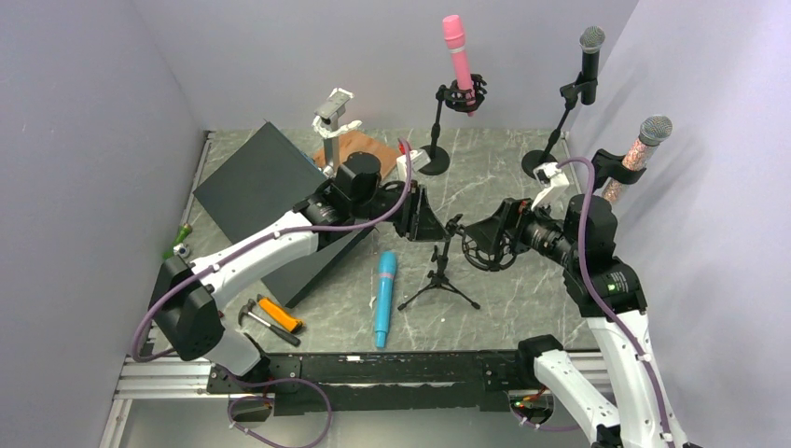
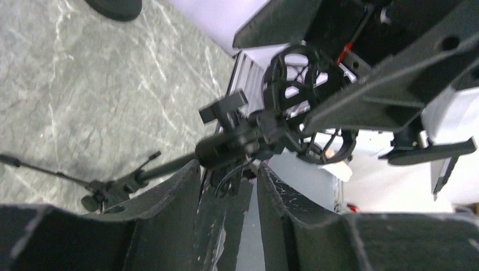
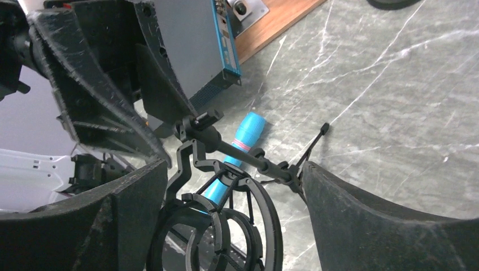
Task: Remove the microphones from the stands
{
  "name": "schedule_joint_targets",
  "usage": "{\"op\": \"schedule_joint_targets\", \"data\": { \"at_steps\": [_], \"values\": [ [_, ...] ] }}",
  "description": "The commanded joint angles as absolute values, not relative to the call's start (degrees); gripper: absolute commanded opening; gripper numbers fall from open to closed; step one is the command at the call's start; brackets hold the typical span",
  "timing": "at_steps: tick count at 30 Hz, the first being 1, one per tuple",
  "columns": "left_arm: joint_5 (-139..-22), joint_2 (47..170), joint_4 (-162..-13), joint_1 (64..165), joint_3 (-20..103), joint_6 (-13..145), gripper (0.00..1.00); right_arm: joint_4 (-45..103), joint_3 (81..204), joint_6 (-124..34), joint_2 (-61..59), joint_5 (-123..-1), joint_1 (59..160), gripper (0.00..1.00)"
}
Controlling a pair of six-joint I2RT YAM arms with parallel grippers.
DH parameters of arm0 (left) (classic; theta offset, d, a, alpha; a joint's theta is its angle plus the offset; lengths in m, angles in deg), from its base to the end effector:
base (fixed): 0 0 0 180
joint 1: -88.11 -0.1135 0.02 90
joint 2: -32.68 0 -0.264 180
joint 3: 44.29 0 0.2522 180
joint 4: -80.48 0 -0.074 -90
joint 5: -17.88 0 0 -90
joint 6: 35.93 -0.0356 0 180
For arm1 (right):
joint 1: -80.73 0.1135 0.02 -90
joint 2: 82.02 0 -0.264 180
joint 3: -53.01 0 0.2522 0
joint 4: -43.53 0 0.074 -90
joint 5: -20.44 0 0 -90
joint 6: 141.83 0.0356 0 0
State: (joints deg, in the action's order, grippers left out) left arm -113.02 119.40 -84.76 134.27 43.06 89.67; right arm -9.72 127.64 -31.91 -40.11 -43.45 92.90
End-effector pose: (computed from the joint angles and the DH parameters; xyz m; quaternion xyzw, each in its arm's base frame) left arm 0.2290 -0.2722 0.3552 0.2819 0.7161 -0.5853 0.2552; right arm 0.1286 0.0438 0.3890 -0.0743 0.8074 0.3318 0.4821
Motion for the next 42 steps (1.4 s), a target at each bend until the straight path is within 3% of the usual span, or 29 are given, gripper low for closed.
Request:
{"op": "schedule_joint_targets", "data": {
  "at_steps": [1, 11, 26, 37, 42],
  "values": [
    [-115.38, 116.51, -80.51, 134.14, 43.28, 87.95, 0.51, -7.89, 126.63, -31.83, -38.77, -41.14, 93.31, 0.87],
    [-115.70, 122.57, -77.70, 132.71, 54.62, 93.74, 0.50, -9.03, 126.52, -32.28, -37.93, -41.15, 93.91, 0.82],
    [-110.79, 125.85, -75.94, 134.96, 44.41, 90.55, 0.44, -12.10, 118.48, -32.93, -39.22, -44.00, 94.70, 0.97],
    [-104.10, 124.16, -66.77, 135.04, 45.37, 83.88, 0.45, -13.37, 127.35, -34.61, -35.55, -46.63, 94.76, 1.00],
    [-103.61, 123.98, -69.95, 135.03, 39.93, 84.73, 0.45, -12.44, 134.40, -34.27, -33.15, -47.66, 94.79, 1.00]
  ]
}}
